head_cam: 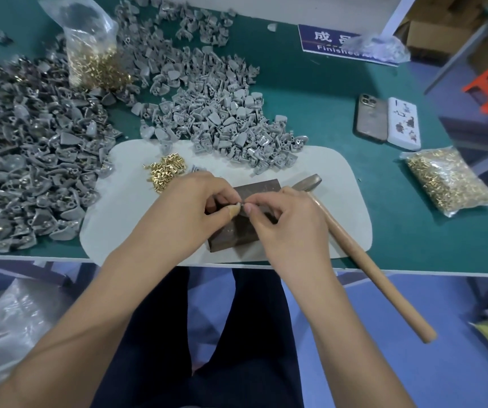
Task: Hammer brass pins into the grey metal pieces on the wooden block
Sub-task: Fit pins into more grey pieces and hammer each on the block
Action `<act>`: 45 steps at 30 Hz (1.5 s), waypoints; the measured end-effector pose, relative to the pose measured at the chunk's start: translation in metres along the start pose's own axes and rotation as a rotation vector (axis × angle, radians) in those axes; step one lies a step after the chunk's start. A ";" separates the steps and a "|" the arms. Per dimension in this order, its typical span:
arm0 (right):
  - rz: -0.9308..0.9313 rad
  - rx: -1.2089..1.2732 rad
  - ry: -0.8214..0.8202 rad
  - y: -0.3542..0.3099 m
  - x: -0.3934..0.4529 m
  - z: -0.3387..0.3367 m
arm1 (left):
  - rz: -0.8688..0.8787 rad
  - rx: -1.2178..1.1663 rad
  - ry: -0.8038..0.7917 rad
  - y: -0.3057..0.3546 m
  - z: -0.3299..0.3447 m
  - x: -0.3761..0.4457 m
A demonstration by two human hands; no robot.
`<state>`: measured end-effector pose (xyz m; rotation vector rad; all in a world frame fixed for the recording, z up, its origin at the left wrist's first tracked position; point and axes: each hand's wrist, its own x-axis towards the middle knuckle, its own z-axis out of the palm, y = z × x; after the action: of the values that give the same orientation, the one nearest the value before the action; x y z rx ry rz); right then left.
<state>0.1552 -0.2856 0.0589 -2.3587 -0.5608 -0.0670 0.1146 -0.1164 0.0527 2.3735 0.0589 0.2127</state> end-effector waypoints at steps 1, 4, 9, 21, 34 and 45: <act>-0.012 -0.070 -0.013 -0.004 0.001 -0.002 | -0.002 -0.008 0.005 -0.001 0.000 0.000; -0.081 -0.310 -0.083 -0.016 0.009 -0.011 | 0.004 -0.029 0.022 -0.003 0.002 -0.001; -0.235 -0.609 -0.204 -0.031 0.022 -0.017 | 0.017 -0.051 0.052 -0.004 0.004 0.000; -0.163 -0.113 -0.103 0.002 0.015 -0.007 | -0.002 -0.103 0.079 -0.007 0.007 -0.003; -0.096 0.087 -0.024 0.014 0.018 -0.019 | 0.001 -0.065 0.081 -0.005 0.006 -0.004; 0.306 -0.463 -0.099 0.085 -0.004 -0.052 | -0.014 -0.044 0.085 -0.002 0.008 -0.006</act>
<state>0.1923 -0.3766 0.0437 -2.8869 -0.2379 0.0668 0.1097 -0.1209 0.0443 2.3192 0.1096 0.3054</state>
